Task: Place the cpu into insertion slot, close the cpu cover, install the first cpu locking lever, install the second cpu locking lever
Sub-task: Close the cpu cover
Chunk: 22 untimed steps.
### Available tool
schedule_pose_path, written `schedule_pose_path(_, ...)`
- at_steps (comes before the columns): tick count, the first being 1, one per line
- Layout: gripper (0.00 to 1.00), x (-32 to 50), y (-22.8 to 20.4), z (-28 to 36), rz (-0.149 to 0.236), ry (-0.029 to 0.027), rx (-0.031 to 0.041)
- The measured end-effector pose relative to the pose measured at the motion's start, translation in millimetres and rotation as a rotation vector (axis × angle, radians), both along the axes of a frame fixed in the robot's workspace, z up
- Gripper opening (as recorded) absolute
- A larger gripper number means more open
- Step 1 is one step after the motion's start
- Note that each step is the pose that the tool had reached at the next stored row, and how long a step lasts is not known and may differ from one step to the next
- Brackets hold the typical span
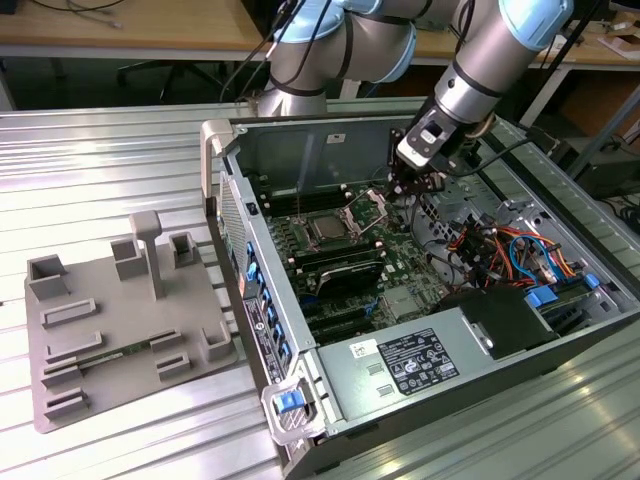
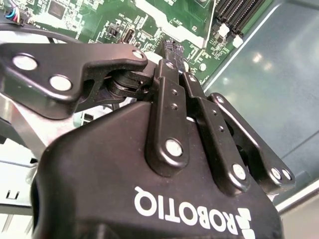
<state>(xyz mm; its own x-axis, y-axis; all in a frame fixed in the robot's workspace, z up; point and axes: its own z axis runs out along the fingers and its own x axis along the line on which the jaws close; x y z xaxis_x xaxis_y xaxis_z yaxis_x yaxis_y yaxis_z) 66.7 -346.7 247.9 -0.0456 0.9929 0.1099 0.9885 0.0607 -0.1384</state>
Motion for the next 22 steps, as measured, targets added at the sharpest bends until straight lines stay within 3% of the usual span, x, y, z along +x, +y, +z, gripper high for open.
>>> schedule_pose_path(3,0.11,-0.8,0.0,-1.5,0.001,0.0003,0.0008)
schedule_pose_path(6,0.11,-7.4,0.0,-1.6,0.001,0.0000,0.0014)
schedule_pose_path(14,0.11,-34.3,-0.3,-1.6,0.001,-0.0051,0.0033)
schedule_pose_path(18,0.11,-55.3,-0.5,-1.7,0.001,-0.0083,0.0080)
schedule_pose_path(22,0.11,-64.6,-0.8,-2.2,0.001,-0.0085,0.0112)
